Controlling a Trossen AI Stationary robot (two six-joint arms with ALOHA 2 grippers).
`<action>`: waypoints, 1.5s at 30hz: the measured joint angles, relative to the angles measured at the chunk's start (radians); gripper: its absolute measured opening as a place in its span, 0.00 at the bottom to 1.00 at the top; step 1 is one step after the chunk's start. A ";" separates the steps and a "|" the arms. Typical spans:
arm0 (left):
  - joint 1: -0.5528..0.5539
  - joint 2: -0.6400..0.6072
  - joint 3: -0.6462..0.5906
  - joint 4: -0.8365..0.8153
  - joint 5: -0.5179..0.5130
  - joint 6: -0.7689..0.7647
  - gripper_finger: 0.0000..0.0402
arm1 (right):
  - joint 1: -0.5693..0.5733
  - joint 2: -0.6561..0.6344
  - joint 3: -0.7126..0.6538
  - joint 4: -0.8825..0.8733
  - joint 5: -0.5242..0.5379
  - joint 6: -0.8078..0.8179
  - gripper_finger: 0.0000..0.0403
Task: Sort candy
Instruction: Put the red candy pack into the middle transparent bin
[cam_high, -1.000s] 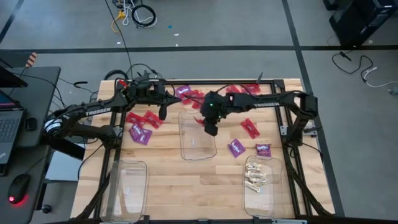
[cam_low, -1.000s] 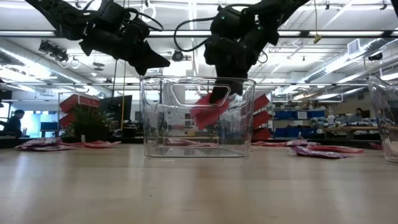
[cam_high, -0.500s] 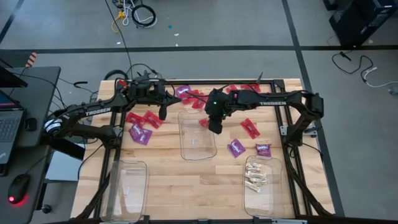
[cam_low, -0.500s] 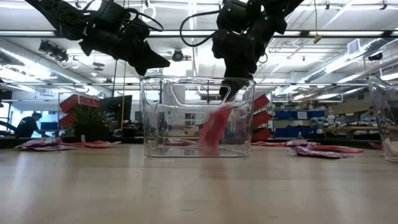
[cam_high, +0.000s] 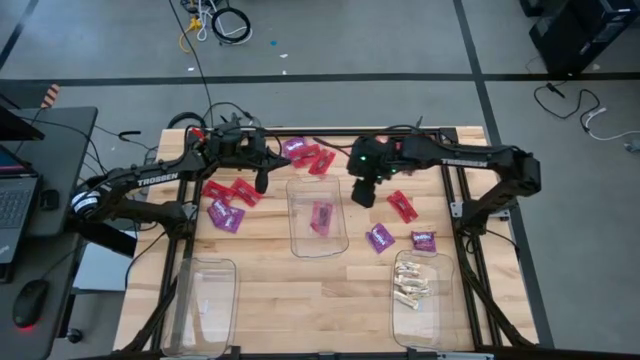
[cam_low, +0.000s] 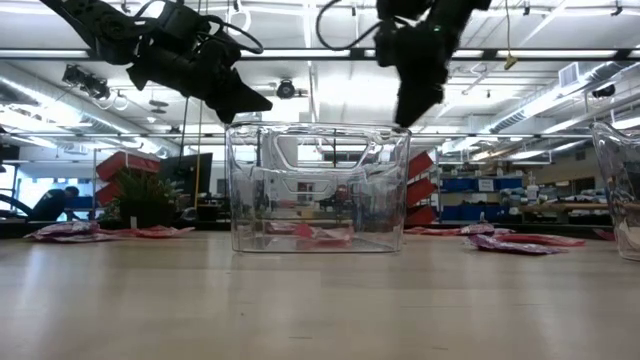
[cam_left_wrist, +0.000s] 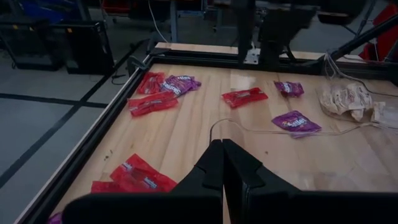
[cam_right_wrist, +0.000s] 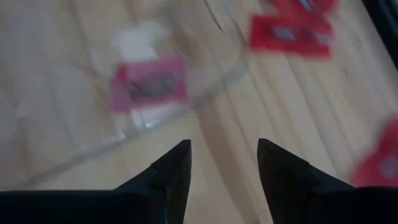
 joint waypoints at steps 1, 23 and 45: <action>0.000 0.000 0.000 0.002 0.000 0.000 0.00 | 0.000 -0.008 0.000 -0.033 0.021 0.016 0.42; 0.000 0.000 -0.001 -0.014 0.011 0.001 0.00 | -0.062 -0.004 -0.484 0.005 0.048 0.246 0.61; 0.000 0.000 -0.001 -0.034 0.012 -0.005 0.00 | -0.082 -0.002 -0.502 0.086 0.021 0.234 0.08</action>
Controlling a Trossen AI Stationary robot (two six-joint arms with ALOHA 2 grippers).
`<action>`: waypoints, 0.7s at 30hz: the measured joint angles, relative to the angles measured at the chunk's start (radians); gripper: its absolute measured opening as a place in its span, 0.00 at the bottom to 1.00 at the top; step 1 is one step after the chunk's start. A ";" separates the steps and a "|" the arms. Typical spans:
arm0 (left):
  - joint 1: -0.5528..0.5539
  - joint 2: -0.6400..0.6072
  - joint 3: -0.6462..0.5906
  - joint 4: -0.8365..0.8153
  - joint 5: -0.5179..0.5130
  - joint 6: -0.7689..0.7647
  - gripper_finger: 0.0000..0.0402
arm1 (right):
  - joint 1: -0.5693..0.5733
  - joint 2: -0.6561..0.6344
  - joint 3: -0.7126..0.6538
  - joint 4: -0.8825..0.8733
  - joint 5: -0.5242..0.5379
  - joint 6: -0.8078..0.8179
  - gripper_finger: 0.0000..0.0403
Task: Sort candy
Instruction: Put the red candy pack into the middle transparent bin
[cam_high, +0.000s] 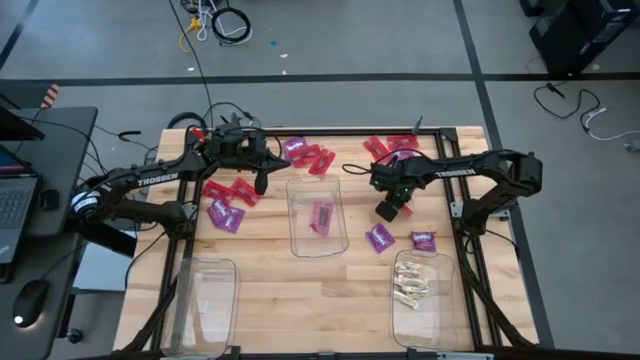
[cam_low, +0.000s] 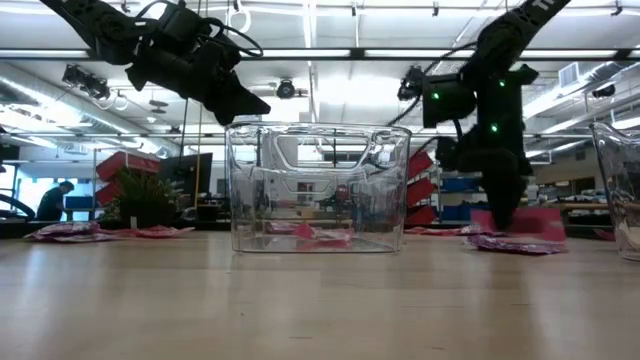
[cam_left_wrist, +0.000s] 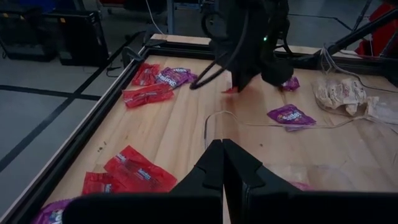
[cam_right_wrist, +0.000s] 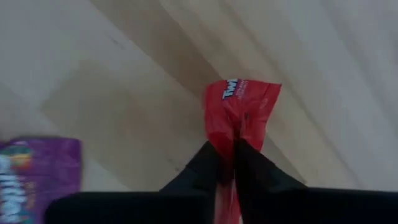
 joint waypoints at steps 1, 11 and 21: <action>0.000 0.000 0.000 -0.002 0.000 0.000 0.00 | 0.002 0.000 0.023 -0.017 0.000 -0.011 0.05; 0.000 0.000 0.000 -0.039 0.000 0.001 0.00 | 0.062 -0.001 0.358 0.035 -0.014 -0.129 0.04; 0.000 0.000 0.000 -0.016 -0.044 0.004 0.00 | 0.099 0.092 0.395 0.492 -0.221 -0.216 0.02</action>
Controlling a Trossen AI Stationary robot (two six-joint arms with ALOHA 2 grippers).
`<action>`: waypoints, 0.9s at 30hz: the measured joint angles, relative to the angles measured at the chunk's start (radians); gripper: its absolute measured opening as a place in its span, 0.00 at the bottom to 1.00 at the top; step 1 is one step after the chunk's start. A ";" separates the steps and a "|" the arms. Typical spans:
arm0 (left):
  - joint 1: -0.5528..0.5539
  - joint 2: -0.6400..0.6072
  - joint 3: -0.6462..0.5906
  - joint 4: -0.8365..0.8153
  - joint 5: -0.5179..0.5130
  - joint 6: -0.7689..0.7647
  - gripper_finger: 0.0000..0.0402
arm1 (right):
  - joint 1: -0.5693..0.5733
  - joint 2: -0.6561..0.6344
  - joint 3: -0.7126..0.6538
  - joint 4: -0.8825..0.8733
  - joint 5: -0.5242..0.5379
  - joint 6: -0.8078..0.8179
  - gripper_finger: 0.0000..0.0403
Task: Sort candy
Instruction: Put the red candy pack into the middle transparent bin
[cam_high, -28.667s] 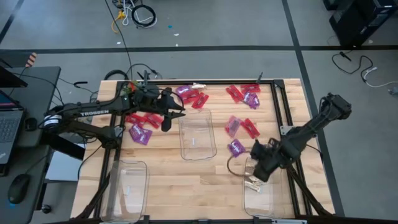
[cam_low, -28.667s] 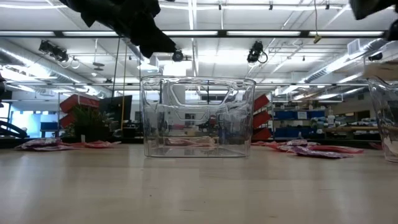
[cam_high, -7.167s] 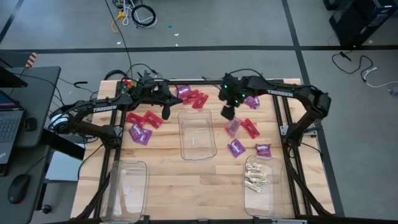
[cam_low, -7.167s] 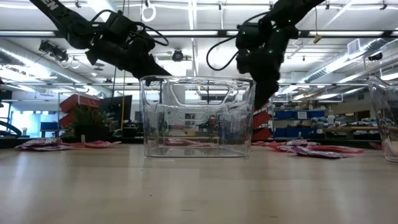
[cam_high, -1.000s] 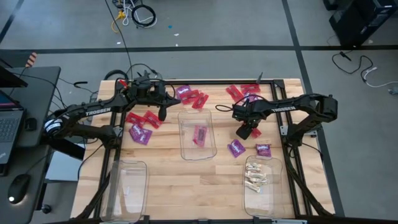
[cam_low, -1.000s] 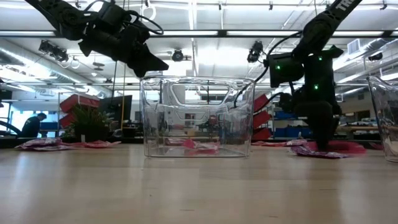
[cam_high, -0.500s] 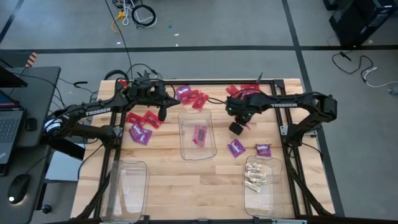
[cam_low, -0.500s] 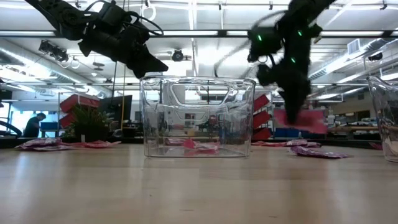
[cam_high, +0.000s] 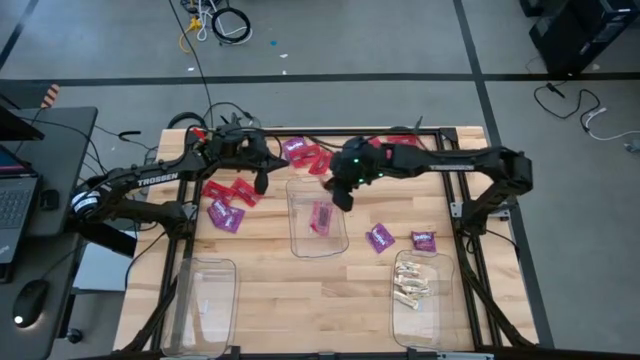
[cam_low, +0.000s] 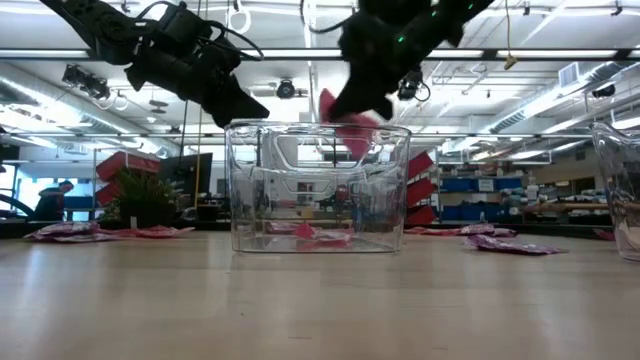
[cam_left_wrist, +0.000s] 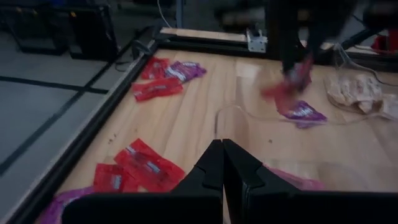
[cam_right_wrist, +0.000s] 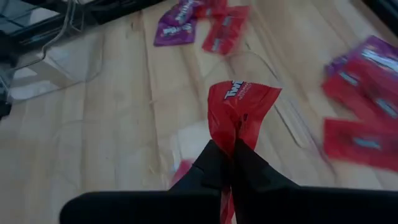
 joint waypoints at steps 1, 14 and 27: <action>0.000 0.000 0.000 0.007 -0.004 0.000 0.00 | 0.000 0.024 0.000 0.021 -0.016 -0.004 0.02; 0.000 0.000 0.000 0.040 -0.013 -0.001 0.00 | 0.000 0.270 0.140 0.000 -0.042 -0.028 0.05; 0.000 0.000 0.000 0.037 -0.013 0.000 0.00 | 0.001 0.217 0.245 -0.190 0.019 -0.142 0.53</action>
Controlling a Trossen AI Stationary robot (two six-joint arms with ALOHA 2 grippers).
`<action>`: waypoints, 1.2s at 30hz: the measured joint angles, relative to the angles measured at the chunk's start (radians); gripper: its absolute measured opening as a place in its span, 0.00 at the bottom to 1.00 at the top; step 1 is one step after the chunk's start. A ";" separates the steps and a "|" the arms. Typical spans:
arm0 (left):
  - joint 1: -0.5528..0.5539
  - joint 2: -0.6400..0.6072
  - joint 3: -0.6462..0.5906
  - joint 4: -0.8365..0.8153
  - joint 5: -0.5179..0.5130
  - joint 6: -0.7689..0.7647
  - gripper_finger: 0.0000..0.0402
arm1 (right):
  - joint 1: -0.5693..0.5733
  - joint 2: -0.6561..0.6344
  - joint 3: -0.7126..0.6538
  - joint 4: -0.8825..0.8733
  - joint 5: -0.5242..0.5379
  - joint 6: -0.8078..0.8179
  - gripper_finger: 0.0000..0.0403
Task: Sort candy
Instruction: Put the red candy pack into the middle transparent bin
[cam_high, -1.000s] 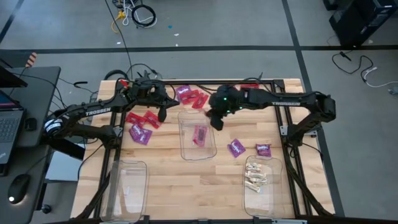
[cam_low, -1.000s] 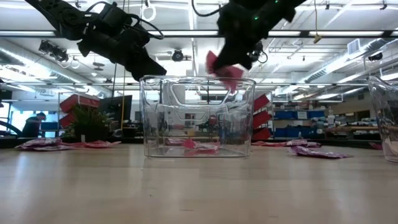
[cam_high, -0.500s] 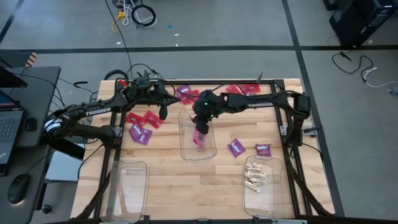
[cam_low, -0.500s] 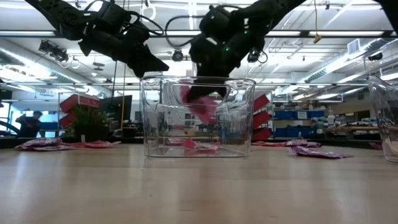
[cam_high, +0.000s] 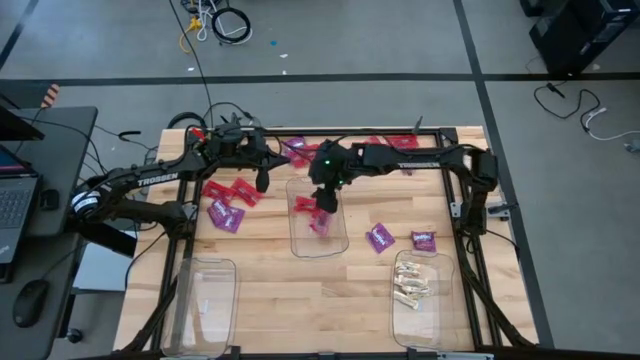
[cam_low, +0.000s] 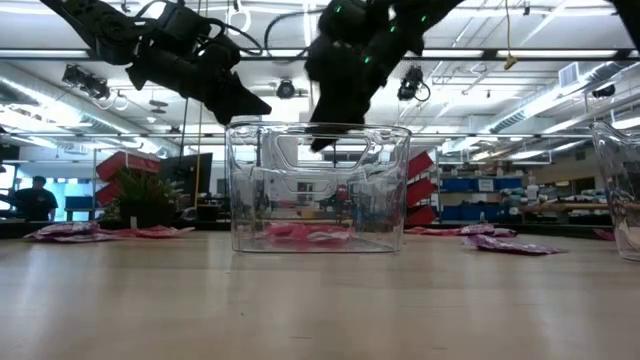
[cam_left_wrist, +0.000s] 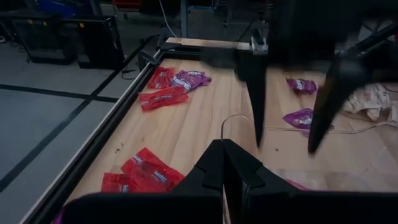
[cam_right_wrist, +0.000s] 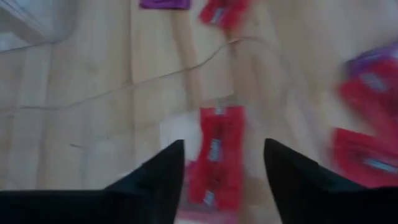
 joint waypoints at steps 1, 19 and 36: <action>0.000 0.000 0.000 -0.002 0.000 0.000 0.00 | -0.001 -0.024 0.000 -0.029 0.034 -0.006 0.56; 0.000 0.000 0.000 -0.023 0.006 0.000 0.00 | -0.427 -0.115 -0.072 -0.239 0.305 0.064 0.67; 0.000 0.000 0.000 -0.065 0.015 0.001 0.00 | -0.416 -0.030 -0.088 -0.397 0.335 0.159 0.52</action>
